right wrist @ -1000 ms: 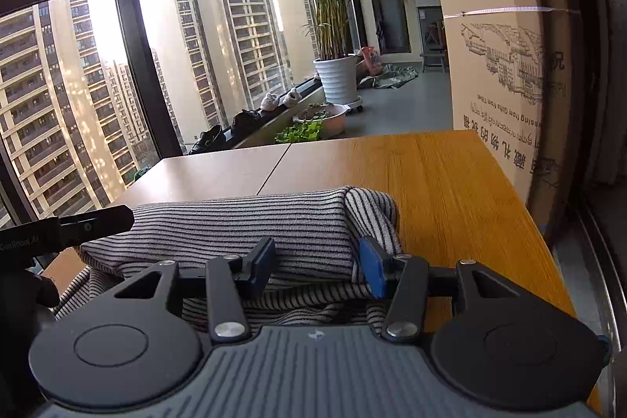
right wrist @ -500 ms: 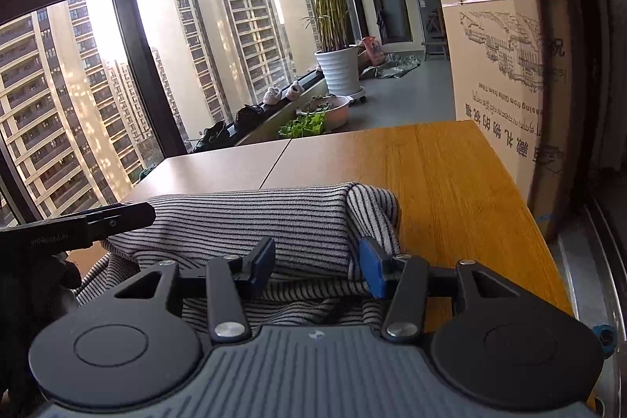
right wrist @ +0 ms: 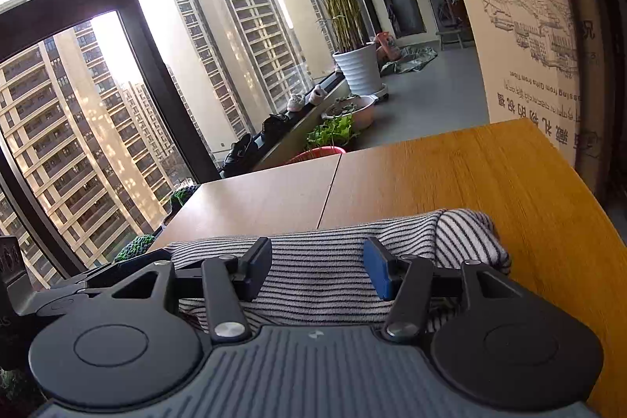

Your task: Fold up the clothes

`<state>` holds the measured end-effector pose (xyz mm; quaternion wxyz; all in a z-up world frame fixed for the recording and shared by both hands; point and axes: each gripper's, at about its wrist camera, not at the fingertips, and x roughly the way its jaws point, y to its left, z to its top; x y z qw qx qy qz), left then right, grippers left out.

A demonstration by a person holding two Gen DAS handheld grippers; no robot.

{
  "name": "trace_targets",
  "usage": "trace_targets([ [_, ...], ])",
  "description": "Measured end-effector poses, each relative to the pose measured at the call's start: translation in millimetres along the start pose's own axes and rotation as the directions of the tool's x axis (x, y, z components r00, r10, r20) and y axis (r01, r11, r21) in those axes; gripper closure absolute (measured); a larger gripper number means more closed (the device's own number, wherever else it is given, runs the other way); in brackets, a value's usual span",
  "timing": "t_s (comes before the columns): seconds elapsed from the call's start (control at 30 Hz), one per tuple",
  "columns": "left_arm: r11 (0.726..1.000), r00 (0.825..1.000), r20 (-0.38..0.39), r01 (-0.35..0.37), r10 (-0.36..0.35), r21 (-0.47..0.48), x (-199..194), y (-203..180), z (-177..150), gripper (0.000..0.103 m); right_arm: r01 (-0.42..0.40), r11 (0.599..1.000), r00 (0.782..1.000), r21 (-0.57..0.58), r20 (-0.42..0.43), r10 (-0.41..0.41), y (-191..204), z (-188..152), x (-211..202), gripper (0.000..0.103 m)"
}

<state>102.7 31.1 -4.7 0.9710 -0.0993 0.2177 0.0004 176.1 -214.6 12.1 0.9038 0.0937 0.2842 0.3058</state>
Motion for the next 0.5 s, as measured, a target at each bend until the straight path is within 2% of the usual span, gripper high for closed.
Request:
trace_targets([
  [0.13,1.0,1.0,-0.004,-0.005,0.005,0.005,1.0,-0.8,0.8,0.0,0.1,0.991,0.991,-0.085,0.093,-0.092,16.5,-25.5,-8.6,0.051],
  [0.2,1.0,1.0,-0.005,-0.003,0.003,0.003,1.5,0.0,1.1,0.0,0.132,0.983,0.986,-0.13,0.121,-0.116,25.6,-29.3,-11.9,0.045],
  [0.3,1.0,1.0,-0.005,0.001,-0.001,-0.003,1.7,1.2,1.5,0.0,0.132,0.981,0.987,-0.143,0.115,-0.116,27.4,-28.2,-9.9,0.042],
  [0.5,1.0,1.0,-0.015,-0.017,0.017,0.018,4.0,-3.0,2.4,0.0,0.094,0.993,0.991,-0.077,0.103,-0.086,13.8,-24.5,-11.5,0.041],
])
